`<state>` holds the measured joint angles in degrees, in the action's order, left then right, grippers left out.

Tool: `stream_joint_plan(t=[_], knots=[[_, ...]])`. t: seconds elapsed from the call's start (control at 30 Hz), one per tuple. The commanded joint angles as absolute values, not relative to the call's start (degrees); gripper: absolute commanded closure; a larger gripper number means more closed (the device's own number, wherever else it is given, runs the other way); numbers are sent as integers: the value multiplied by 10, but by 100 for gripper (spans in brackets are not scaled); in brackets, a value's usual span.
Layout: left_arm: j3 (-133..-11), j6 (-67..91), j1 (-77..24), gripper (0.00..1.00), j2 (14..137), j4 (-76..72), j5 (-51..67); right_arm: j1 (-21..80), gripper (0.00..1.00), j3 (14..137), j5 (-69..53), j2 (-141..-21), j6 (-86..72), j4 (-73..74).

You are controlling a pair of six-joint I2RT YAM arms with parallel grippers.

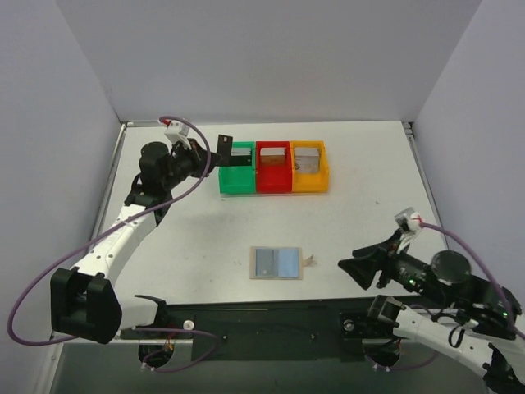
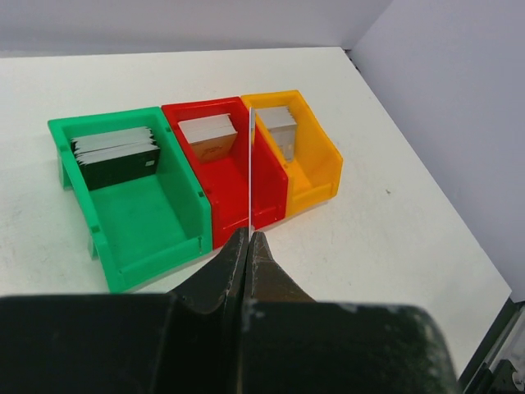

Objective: Take the credit cards out of the card holder
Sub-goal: Place the credit card in the storage box.

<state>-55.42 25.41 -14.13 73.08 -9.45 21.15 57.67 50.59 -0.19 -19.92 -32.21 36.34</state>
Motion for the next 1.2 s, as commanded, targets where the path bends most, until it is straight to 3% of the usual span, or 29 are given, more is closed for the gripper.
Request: stream_joint_plan(t=[0.0,0.07,0.1,0.3,0.47,0.57,0.67,0.77,0.97,1.07,1.17], knots=[[-567,237,-139,100,729,-100,254,575,43,605,101,-143,-251,397],[-563,235,-139,100,723,-103,264,578,27,616,104,-121,-245,383],[-563,233,-139,100,721,-103,267,584,2,620,103,-120,-251,384],[-562,228,-140,100,705,-103,298,634,0,773,166,-187,-262,478],[-549,231,-154,100,695,-123,299,651,0,830,174,-243,-280,550],[-552,237,-156,100,695,-127,305,663,0,774,154,-243,-284,538],[-549,236,-156,100,692,-134,303,665,0,811,221,-242,-268,519],[-551,233,-156,100,689,-133,306,673,0,752,186,-241,-268,490],[-552,224,-154,100,678,-128,304,671,0,762,185,-237,-192,499],[-549,227,-149,100,671,-116,298,673,0,752,303,-193,-238,497],[-552,229,-142,100,671,-111,308,674,0,691,293,-161,-241,468]])
